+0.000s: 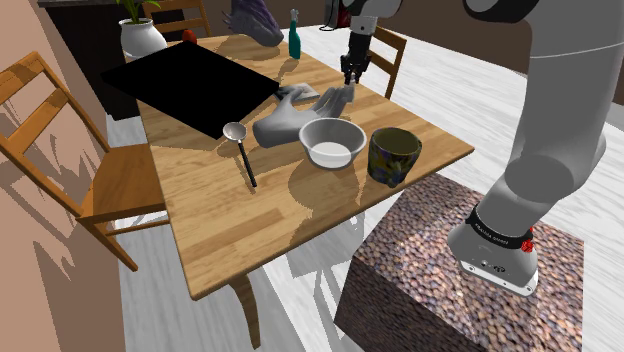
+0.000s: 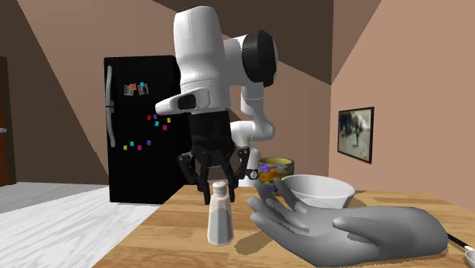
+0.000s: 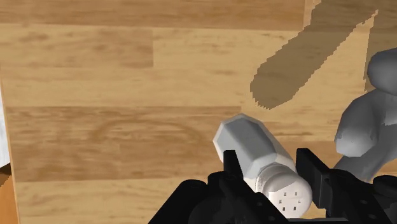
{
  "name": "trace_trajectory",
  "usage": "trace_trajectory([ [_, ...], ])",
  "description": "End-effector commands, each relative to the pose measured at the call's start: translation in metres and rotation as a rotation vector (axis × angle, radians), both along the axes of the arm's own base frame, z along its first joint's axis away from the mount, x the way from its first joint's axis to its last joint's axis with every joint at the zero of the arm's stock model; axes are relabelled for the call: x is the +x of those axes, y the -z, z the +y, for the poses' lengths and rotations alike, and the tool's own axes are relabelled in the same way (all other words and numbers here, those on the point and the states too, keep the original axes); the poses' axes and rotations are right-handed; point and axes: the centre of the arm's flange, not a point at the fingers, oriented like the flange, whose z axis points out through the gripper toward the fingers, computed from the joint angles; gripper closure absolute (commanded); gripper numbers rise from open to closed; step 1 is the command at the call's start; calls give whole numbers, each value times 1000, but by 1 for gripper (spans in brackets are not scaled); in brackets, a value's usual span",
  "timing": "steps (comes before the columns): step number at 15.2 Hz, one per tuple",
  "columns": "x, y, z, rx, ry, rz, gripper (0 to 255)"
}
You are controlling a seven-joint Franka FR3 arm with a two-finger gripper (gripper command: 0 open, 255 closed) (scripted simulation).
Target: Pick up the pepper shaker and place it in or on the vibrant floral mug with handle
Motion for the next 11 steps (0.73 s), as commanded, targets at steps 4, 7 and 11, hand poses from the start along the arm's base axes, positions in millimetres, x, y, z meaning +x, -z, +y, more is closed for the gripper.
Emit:
trace_trajectory([
  [4,0,-27,-1,0,0,0,255],
  [7,0,-42,-1,0,0,0,255],
  [11,0,-64,-1,0,0,0,255],
])
